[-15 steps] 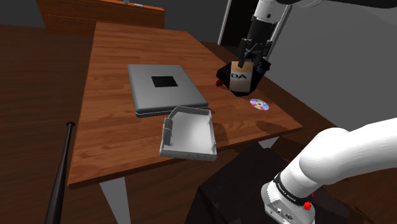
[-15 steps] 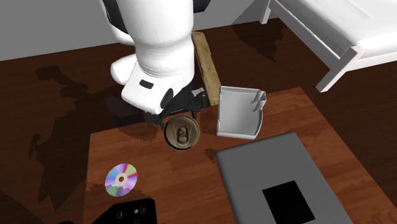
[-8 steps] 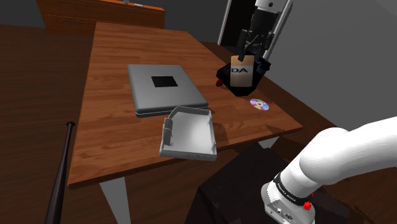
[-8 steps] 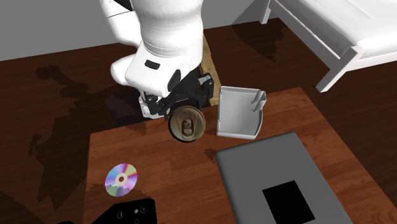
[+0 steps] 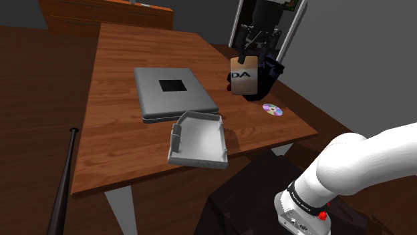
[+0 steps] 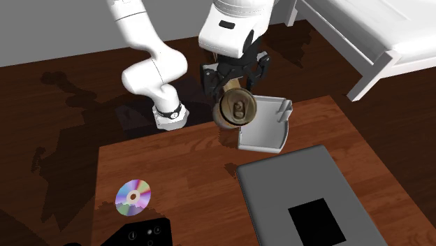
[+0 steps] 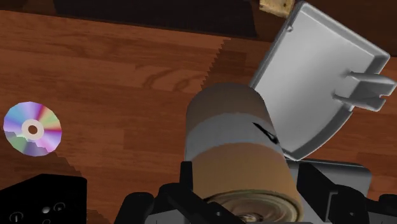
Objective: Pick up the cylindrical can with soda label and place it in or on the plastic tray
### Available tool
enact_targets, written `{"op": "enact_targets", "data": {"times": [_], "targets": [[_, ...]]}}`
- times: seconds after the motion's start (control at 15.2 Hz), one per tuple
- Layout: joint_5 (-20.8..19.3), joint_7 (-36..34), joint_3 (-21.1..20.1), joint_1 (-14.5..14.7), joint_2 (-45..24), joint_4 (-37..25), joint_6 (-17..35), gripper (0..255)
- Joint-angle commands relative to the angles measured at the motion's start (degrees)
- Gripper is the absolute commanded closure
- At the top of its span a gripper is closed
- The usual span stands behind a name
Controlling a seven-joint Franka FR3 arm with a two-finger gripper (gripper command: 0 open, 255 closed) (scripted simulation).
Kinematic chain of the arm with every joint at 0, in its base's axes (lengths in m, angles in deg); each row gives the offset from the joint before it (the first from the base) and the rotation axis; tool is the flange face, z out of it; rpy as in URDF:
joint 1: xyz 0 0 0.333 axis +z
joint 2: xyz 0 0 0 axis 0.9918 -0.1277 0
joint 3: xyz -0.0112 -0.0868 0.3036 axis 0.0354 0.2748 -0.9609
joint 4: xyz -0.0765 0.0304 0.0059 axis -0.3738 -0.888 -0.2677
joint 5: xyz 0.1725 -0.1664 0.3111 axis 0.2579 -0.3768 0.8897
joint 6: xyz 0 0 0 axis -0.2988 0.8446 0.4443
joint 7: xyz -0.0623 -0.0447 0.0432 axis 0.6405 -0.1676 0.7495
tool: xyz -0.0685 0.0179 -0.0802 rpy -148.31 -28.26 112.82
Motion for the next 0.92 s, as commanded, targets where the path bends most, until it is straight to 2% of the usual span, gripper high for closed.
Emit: {"op": "enact_targets", "data": {"times": [0.0, 0.73, 0.86], "targets": [[1.0, -2.9, -2.2, 0.7, -0.5, -1.4, -0.8, 255], [4.5, -20.1, -15.3, 4.1, -8.1, -13.5, -3.9, 255], [4.7, -19.9, -15.3, 4.2, -7.4, -11.3, -2.4, 255]]}}
